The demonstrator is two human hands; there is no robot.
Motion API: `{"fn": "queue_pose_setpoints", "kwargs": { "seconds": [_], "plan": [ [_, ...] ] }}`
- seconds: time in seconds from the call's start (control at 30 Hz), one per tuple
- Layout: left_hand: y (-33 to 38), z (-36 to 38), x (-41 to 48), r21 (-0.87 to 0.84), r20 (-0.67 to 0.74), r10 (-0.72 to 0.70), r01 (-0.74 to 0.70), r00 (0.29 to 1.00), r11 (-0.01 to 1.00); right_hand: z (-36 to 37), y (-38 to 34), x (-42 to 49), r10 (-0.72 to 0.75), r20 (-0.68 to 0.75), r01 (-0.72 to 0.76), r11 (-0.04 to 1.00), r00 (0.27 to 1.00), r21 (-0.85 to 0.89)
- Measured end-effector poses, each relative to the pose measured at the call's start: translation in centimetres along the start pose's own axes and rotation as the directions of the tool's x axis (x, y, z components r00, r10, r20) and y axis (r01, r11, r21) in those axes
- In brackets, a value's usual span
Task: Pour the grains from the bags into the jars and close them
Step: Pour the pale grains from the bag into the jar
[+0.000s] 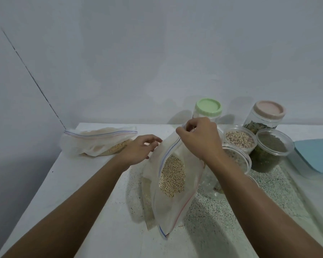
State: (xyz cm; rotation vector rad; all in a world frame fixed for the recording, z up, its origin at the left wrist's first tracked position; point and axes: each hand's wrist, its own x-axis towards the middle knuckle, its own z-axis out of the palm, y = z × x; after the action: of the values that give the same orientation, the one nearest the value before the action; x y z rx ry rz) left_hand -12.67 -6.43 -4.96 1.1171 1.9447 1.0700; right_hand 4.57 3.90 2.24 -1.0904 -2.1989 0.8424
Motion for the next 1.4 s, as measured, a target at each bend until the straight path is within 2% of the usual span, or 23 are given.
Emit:
{"fn": "queue_pose_setpoints", "kwargs": {
  "seconds": [0.1, 0.27, 0.37, 0.5, 0.67, 0.8, 0.9, 1.07, 1.23, 1.33, 1.4],
  "plan": [
    [0.6, 0.3, 1.9, 0.009, 0.075, -0.011, 0.010, 0.997, 1.000, 0.2, 0.3, 0.3, 0.016, -0.027, -0.015, 0.999, 1.000, 0.030],
    [0.0, 0.9, 4.1, 0.064, 0.277, 0.008, -0.027, 0.961, 0.998, -0.1, 1.3, 1.1, -0.006, 0.010, 0.006, 1.000, 1.000, 0.004],
    [-0.4, 1.6, 4.6, 0.124, 0.314, 0.040, -0.083, 0.949, 0.989, -0.7, 1.4, 1.3, -0.015, 0.054, 0.011, 0.998, 0.998, 0.069],
    [-0.4, 1.5, 4.2, 0.074, 0.196, 0.122, -0.138, 0.973, 0.988, -1.2, 1.2, 1.3, -0.040, 0.066, 0.027, 0.982, 0.997, 0.186],
    [-1.1, 0.4, 2.0, 0.037, 0.105, 0.215, -0.220, 0.971, 0.975, -1.5, 0.5, 1.3, -0.087, 0.077, 0.050, 0.920, 0.993, 0.389],
    [-1.5, -0.9, -1.0, 0.045, -0.010, 0.266, -0.266, 0.964, 0.963, -1.1, -0.5, 0.9, -0.135, 0.090, 0.078, 0.882, 0.987, 0.465],
    [-1.7, -1.9, -3.3, 0.091, -0.141, 0.300, -0.289, 0.944, 0.953, -0.5, -1.4, 0.8, -0.173, 0.116, 0.094, 0.861, 0.978, 0.500],
    [-2.1, -4.5, -5.9, 0.238, -0.262, 0.311, -0.251, 0.914, 0.938, 0.9, -3.8, 1.1, -0.280, 0.197, 0.153, 0.857, 0.940, 0.492],
    [-1.5, -7.6, -8.1, 0.346, -0.278, 0.367, -0.264, 0.888, 0.900, 2.0, -5.1, 0.8, -0.352, 0.240, 0.142, 0.781, 0.905, 0.608],
    [-2.2, -8.1, -9.0, 0.296, -0.279, 0.363, -0.280, 0.889, 0.913, 2.2, -5.6, 1.1, -0.406, 0.254, 0.171, 0.761, 0.878, 0.626],
    [-3.4, -8.0, -9.3, 0.231, -0.241, 0.306, -0.251, 0.921, 0.940, 2.7, -5.8, 1.2, -0.441, 0.272, 0.212, 0.776, 0.855, 0.594]
  ]
}}
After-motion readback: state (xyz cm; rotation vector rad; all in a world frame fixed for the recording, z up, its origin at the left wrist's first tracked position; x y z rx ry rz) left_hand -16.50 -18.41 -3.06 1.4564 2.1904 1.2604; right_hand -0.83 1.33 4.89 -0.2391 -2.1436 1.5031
